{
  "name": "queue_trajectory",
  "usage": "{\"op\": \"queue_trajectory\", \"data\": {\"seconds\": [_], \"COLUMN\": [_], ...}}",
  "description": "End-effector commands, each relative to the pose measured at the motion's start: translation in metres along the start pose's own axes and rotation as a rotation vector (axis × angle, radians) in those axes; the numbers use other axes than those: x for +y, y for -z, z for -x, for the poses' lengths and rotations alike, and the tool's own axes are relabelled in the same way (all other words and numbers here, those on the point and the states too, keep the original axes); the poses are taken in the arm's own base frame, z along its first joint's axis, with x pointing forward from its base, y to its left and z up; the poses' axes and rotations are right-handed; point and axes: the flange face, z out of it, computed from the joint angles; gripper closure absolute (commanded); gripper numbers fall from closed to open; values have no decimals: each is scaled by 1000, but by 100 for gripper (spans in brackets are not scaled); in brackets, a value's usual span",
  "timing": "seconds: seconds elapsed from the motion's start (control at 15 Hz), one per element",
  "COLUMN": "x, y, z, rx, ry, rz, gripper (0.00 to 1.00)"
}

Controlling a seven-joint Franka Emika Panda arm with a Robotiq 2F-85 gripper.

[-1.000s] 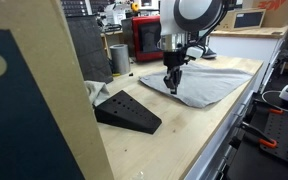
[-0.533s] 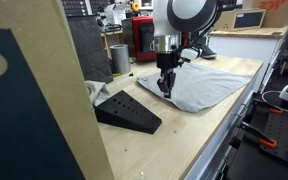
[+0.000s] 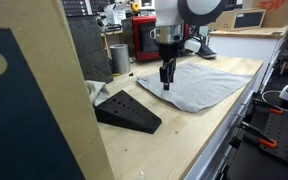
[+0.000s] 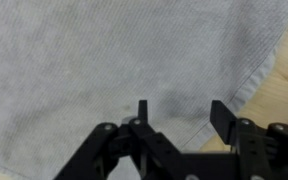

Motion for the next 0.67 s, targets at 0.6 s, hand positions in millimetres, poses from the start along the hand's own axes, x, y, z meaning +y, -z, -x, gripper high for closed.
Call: {"op": "queue_trajectory", "data": {"seconds": [0.6], "x": [94], "y": [80], "z": [21], "rx": [141], "ry": [-247], "rz": [11], "gripper": [0]}}
